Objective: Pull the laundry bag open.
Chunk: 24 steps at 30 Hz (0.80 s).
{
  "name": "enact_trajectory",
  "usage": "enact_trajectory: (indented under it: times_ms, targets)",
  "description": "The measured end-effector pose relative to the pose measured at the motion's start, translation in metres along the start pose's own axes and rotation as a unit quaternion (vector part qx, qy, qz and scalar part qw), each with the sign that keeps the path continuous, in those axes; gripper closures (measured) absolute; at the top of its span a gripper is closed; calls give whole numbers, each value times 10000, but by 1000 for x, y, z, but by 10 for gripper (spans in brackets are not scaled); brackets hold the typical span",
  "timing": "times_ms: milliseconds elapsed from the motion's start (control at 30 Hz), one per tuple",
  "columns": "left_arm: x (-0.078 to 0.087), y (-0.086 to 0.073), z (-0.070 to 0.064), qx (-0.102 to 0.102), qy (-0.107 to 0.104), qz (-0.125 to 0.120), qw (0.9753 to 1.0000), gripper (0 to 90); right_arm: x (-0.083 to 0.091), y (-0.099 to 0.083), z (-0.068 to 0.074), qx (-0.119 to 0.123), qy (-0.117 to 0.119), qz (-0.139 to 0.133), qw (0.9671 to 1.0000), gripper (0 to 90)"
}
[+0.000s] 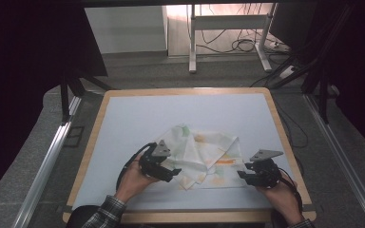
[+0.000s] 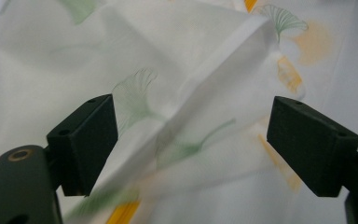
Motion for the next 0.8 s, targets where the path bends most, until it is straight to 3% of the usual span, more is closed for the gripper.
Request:
enact_trajectory:
  times_ms: [100,167,233,433,467,500,567,633,667,700,800]
  targets:
    - [-22,8,-5,-144,-16,50,9999,152,0,0,0,30,11,0,10000,528]
    - [-26,8,-5,-167,5,77,9998,153,0,0,1,38,10,2,10000,525]
    - [-38,7,-2,-300,182,187,9992,154,0,1,1,63,26,-32,10000,518]
    - [-48,5,3,-310,303,218,9988,209,0,1,1,32,35,-15,10000,507]
    - [-48,5,4,-315,324,231,9987,313,0,1,1,48,41,-18,10000,506]
    - [-48,5,6,-353,363,253,9984,313,0,1,1,48,41,-18,10000,506]
    - [-44,7,10,-326,363,217,9986,552,0,1,2,31,43,-13,10000,503]
    - [-41,9,12,-280,370,146,9988,696,0,1,2,29,44,-14,10000,504]
    - [-38,10,14,-246,346,90,9991,696,0,2,2,47,49,-26,10000,504]
    - [-35,12,16,-198,335,20,9992,808,0,1,2,48,57,-26,10000,504]
    - [-24,16,24,-98,367,-109,9992,879,0,1,2,36,64,-10,10000,503]
Point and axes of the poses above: each handheld gripper's, and its own axes: x roughly backward along the jaws, y roughly out of its top, z roughly to its left, the point moved 6 cm from there along -x, roughly forward along the jaws, and after that the axes turned 10 degrees about -z, right-handed, at the moved point
